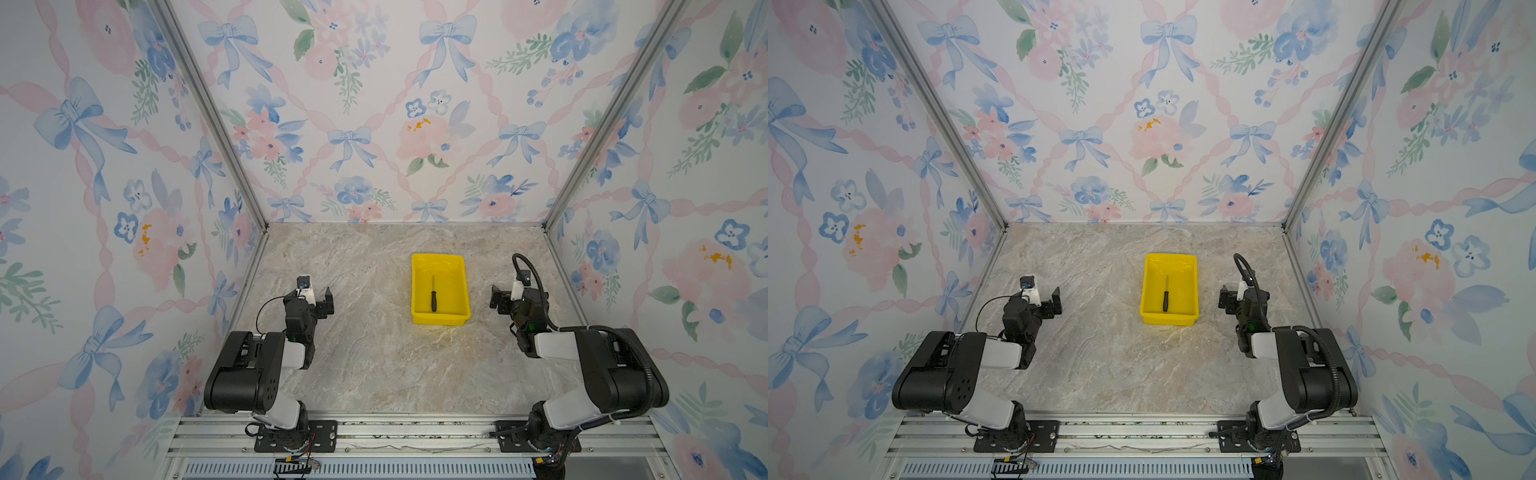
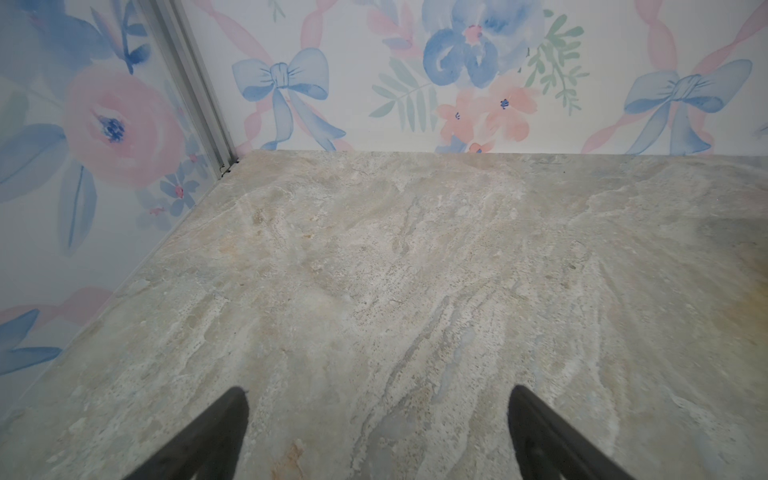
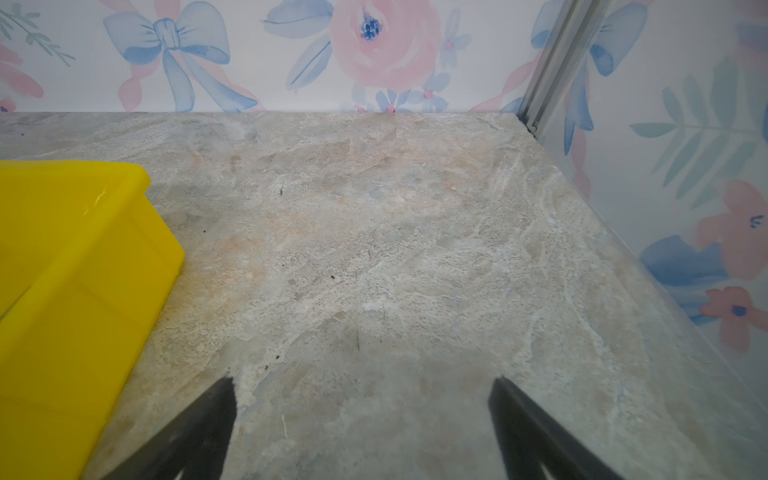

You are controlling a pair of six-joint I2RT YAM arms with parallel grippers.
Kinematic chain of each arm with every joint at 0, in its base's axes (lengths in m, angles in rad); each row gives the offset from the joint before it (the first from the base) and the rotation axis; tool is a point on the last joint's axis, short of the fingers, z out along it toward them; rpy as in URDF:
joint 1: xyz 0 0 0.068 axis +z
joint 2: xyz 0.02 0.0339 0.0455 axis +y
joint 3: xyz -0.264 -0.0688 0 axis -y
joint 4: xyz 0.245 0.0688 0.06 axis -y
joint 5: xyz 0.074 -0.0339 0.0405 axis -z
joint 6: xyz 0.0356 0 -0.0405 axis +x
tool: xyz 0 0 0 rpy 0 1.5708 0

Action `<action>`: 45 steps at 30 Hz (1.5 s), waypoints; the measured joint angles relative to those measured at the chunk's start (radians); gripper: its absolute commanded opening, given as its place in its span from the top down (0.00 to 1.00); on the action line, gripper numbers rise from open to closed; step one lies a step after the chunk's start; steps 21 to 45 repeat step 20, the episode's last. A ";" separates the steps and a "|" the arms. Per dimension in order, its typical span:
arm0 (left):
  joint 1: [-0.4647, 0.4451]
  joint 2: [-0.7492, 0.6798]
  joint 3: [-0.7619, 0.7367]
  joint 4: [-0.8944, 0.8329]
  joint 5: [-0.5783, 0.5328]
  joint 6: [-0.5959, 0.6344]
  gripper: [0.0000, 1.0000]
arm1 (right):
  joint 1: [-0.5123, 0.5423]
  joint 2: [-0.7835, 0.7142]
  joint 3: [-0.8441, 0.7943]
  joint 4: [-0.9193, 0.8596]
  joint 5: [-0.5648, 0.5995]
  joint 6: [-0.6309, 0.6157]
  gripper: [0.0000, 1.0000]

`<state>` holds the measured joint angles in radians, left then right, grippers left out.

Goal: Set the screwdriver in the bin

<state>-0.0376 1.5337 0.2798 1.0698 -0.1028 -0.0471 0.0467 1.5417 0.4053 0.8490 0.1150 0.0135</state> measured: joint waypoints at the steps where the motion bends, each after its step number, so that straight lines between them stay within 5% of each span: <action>1: 0.000 0.000 -0.004 0.007 0.004 0.003 0.02 | 0.000 0.000 0.000 0.002 0.000 0.000 0.03; 45: -0.001 0.010 -0.016 0.067 0.014 0.014 0.02 | 0.001 0.000 0.000 0.009 0.000 0.000 0.03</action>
